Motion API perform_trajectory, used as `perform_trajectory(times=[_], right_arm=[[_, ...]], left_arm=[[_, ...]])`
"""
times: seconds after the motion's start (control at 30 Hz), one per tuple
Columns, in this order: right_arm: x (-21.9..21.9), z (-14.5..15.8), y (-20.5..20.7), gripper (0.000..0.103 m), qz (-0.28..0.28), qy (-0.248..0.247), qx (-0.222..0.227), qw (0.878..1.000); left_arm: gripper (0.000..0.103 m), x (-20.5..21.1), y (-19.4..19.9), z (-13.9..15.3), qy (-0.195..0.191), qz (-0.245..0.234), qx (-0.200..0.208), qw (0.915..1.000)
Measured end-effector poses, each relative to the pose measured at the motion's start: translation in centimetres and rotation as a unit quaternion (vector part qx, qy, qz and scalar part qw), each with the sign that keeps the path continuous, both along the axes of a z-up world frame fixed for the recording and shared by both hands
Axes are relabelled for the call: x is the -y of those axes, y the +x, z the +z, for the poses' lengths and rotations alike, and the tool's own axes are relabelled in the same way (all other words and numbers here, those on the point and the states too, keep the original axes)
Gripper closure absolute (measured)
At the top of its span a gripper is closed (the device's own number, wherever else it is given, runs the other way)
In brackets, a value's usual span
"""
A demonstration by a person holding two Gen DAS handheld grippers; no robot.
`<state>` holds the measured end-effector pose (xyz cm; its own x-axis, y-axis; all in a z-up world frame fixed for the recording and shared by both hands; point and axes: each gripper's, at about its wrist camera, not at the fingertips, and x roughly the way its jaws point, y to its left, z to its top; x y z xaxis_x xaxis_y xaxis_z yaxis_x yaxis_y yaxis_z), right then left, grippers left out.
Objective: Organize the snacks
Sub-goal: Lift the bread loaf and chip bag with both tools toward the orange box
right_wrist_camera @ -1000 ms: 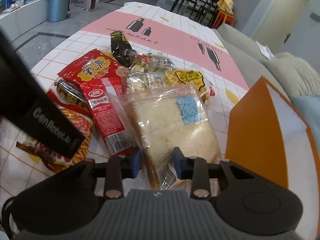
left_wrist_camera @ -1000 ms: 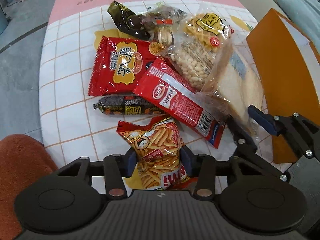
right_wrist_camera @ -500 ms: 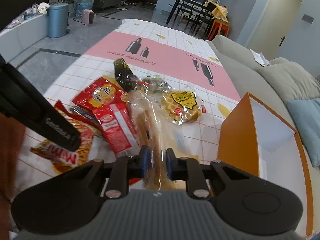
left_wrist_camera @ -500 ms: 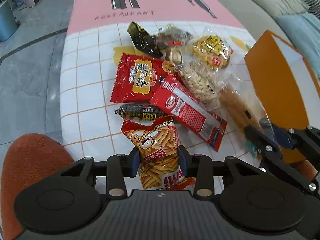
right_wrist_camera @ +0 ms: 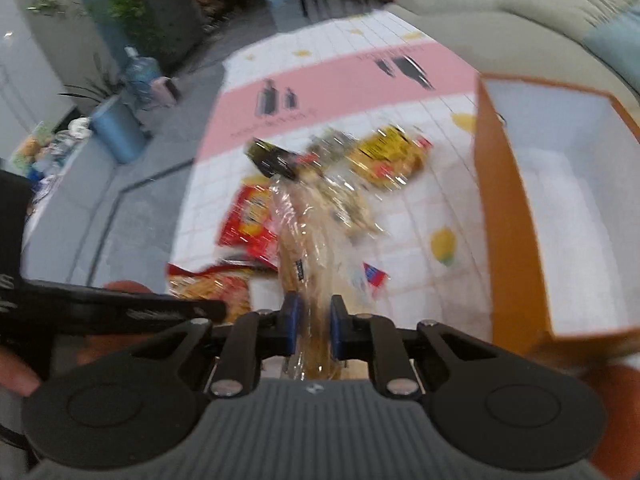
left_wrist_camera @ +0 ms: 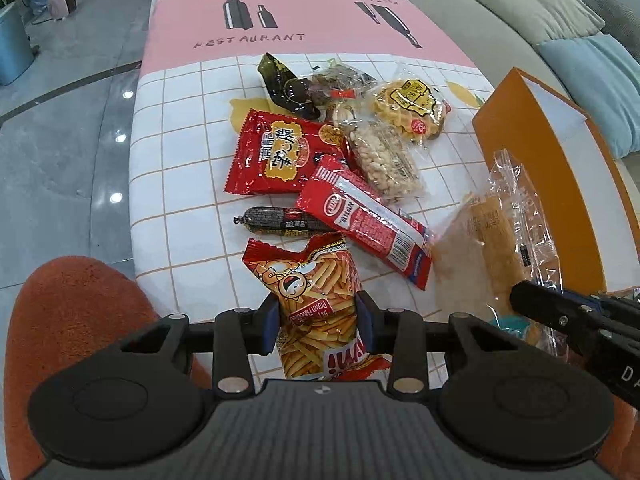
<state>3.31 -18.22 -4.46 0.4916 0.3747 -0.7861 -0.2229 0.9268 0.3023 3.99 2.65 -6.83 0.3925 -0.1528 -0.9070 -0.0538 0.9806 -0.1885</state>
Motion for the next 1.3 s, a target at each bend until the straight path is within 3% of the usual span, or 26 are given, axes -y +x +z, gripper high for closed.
perform_trajectory(times=[0.07, 0.13, 0.3, 0.33, 0.4, 0.43, 0.67, 1.07, 1.3], right_arm=[[0.1, 0.0, 0.2, 0.088, -0.008, -0.008, 0.001, 1.0], [-0.2, 0.0, 0.3, 0.073, -0.004, -0.026, 0.01, 1.0], [-1.0, -0.6, 0.7, 0.069, 0.016, -0.049, 0.015, 0.999], [-1.2, -0.7, 0.7, 0.071, 0.021, -0.055, 0.017, 0.998], [-1.3, -0.5, 0.4, 0.089, 0.035, -0.051, 0.021, 0.998], [-1.4, -0.5, 0.3, 0.09, 0.037, -0.056, 0.02, 0.998], [-0.4, 1.0, -0.7, 0.093, 0.019, -0.042, 0.042, 0.998], [3.6, 8.4, -1.7, 0.095, -0.008, 0.012, 0.133, 0.991], [6.1, 12.5, -1.5, 0.095, -0.033, -0.016, 0.2, 0.979]], left_arm=[[0.06, 0.2, 0.0, 0.0, 0.0, -0.003, 0.001, 1.0], [0.06, 0.4, -0.2, 0.1, -0.001, -0.006, 0.002, 1.0], [0.06, 0.3, -0.3, 0.3, 0.0, -0.005, 0.005, 1.0], [0.06, 0.3, -0.3, 0.3, 0.0, -0.004, 0.005, 1.0], [0.06, 0.2, -0.4, 0.4, 0.0, -0.003, 0.007, 1.0], [0.06, 0.2, -0.5, 0.5, 0.0, -0.003, 0.008, 1.0], [0.06, 1.1, -0.5, 2.3, 0.005, -0.018, 0.027, 0.9995], [0.06, 4.5, 1.3, 9.3, -0.004, -0.059, 0.1, 0.9932], [0.06, 7.9, 3.2, 12.6, -0.03, -0.088, 0.142, 0.9855]])
